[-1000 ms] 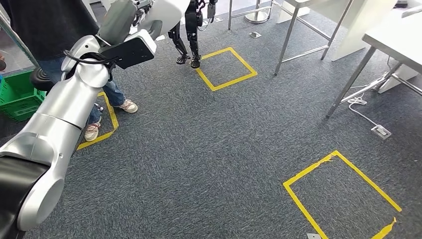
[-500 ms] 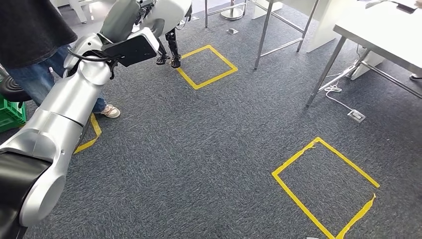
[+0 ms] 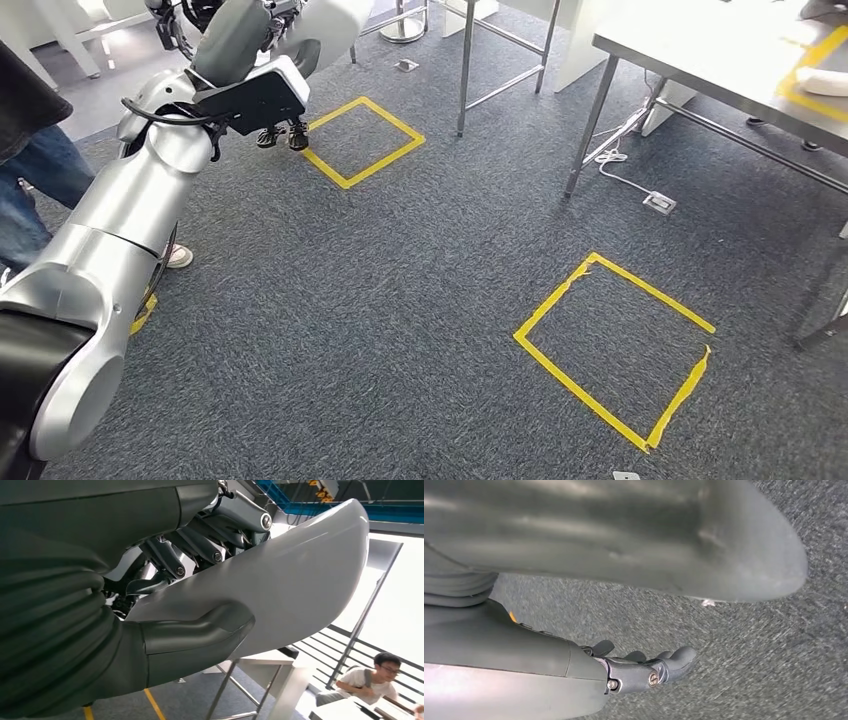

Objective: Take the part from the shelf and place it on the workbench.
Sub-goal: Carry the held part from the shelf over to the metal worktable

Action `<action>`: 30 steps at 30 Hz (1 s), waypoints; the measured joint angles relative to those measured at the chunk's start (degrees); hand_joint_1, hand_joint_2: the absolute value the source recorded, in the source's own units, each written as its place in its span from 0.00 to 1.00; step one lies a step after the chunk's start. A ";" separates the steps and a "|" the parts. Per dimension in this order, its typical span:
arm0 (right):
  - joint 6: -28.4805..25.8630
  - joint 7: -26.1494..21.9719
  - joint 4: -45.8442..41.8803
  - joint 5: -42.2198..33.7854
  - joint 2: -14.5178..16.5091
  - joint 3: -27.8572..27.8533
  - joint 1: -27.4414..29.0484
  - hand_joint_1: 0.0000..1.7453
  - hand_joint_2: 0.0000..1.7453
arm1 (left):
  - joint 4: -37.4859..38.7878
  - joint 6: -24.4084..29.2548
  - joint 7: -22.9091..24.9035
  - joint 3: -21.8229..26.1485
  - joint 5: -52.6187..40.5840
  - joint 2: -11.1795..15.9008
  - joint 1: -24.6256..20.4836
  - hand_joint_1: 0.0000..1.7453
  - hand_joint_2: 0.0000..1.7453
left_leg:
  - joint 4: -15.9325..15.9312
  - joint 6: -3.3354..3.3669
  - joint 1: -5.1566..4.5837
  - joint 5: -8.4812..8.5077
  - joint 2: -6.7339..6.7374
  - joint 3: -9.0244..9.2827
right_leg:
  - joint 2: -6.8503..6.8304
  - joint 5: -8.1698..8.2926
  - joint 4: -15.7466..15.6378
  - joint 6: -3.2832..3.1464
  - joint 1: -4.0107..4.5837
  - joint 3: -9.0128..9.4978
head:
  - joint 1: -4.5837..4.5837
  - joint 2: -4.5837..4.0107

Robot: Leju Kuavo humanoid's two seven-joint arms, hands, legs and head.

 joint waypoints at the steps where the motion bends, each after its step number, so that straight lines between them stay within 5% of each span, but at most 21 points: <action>1: -0.03 0.00 0.00 0.00 0.02 0.00 -0.02 0.00 0.00 | -0.03 -0.02 -0.01 -0.01 0.00 0.00 -0.06 1.00 1.00 | -1.31 0.18 -0.02 0.15 -0.58 0.58 | 0.46 0.16 -0.04 0.38 -0.06 -0.23 | 0.02 0.00; 3: -0.10 0.01 0.00 -0.01 0.02 0.00 0.09 0.00 0.00 | -0.07 -0.08 0.01 -0.02 0.00 -0.12 -0.09 1.00 1.00 | -1.74 0.79 -0.17 0.34 0.09 0.73 | 1.42 0.59 -0.37 1.21 -0.25 -0.54 | 0.04 0.00; 5: -0.13 0.03 0.00 -0.05 0.08 0.00 0.33 0.00 0.00 | -0.17 -0.15 0.05 -0.02 0.03 -0.30 -0.16 1.00 1.00 | -2.37 1.64 -0.10 0.82 1.22 0.91 | 0.40 -0.02 0.50 1.80 -0.18 -1.16 | 0.24 0.00; 8: -0.14 0.08 0.00 -0.08 0.16 0.00 0.22 0.00 0.00 | -0.36 -0.20 0.04 -0.02 0.10 -0.47 -0.17 1.00 1.00 | -2.88 2.37 -0.14 1.17 2.83 0.95 | -3.30 -4.79 9.27 2.37 -0.02 -5.28 | 0.79 0.00; 10: -0.11 0.15 0.00 -0.07 0.21 0.00 0.19 0.00 0.00 | -0.36 -0.25 0.04 -0.02 0.14 -0.48 0.04 1.00 1.00 | -2.81 2.42 -0.24 1.14 3.96 0.84 | -3.92 -6.68 14.88 2.61 -0.06 -7.77 | 0.83 0.00; 12: -0.09 0.23 0.00 -0.06 0.25 0.00 0.31 0.00 0.00 | -0.37 -0.26 0.03 -0.02 0.19 -0.49 0.21 1.00 1.00 | -2.63 2.36 -0.25 1.05 5.04 0.77 | -4.35 -4.81 12.46 2.65 -0.07 -6.22 | 0.86 0.00; 15: -0.11 0.21 0.00 -0.03 0.23 0.00 0.22 0.00 0.00 | -0.45 -0.26 -0.04 -0.02 0.31 -0.43 0.13 1.00 1.00 | -2.17 1.84 -0.58 0.62 6.37 0.69 | -6.80 -1.05 1.68 2.03 0.27 -0.18 | 0.90 0.00; 19: -0.11 0.25 0.00 0.01 0.24 0.00 0.25 0.00 0.00 | -0.50 -0.26 -0.14 -0.02 0.36 -0.58 0.05 1.00 1.00 | -2.00 0.73 -0.82 0.14 7.51 0.84 | -6.09 -0.70 -0.53 0.64 0.39 0.71 | 0.73 0.00; 21: -0.11 0.32 0.00 0.01 0.23 0.00 0.21 0.00 0.00 | -0.56 -0.26 -0.16 -0.02 0.43 -0.50 0.00 1.00 1.00 | 0.44 0.02 -0.59 -1.54 5.90 -0.19 | -5.27 -0.43 -0.83 -0.01 0.08 0.89 | 0.56 0.00; 24: -0.13 0.31 0.00 0.01 0.22 0.00 -0.01 0.00 0.00 | -0.49 -0.31 -0.34 -0.02 0.74 -0.16 0.23 1.00 1.00 | 10.88 -0.62 -0.26 -6.41 3.27 -5.07 | -3.84 -0.31 -0.89 -0.47 -0.10 0.95 | 0.31 0.00; 26: -0.10 0.31 0.00 0.01 0.22 0.00 0.00 0.00 0.00 | -0.41 -0.32 -0.47 -0.02 0.90 -0.05 0.58 1.00 1.00 | 13.94 -0.70 -0.10 -6.42 3.06 -6.76 | -2.59 -0.32 -0.78 -0.48 -0.13 0.95 | 0.26 0.00; 28: -0.03 0.31 0.00 0.01 0.23 0.00 0.07 0.00 0.00 | -0.44 -0.32 -0.61 -0.02 1.05 -0.03 0.65 1.00 1.00 | 8.57 -0.60 0.11 -2.67 2.43 -4.44 | -1.34 -0.40 -0.54 -0.34 -0.22 0.95 | 0.19 0.00; 30: 0.05 0.32 0.00 0.01 0.24 0.00 0.03 0.00 0.00 | -0.50 -0.33 -0.73 -0.03 1.16 -0.04 0.50 1.00 1.00 | 1.43 -0.44 0.41 0.06 0.23 -1.06 | -0.25 -0.51 -0.19 0.17 -0.28 0.69 | 0.13 0.00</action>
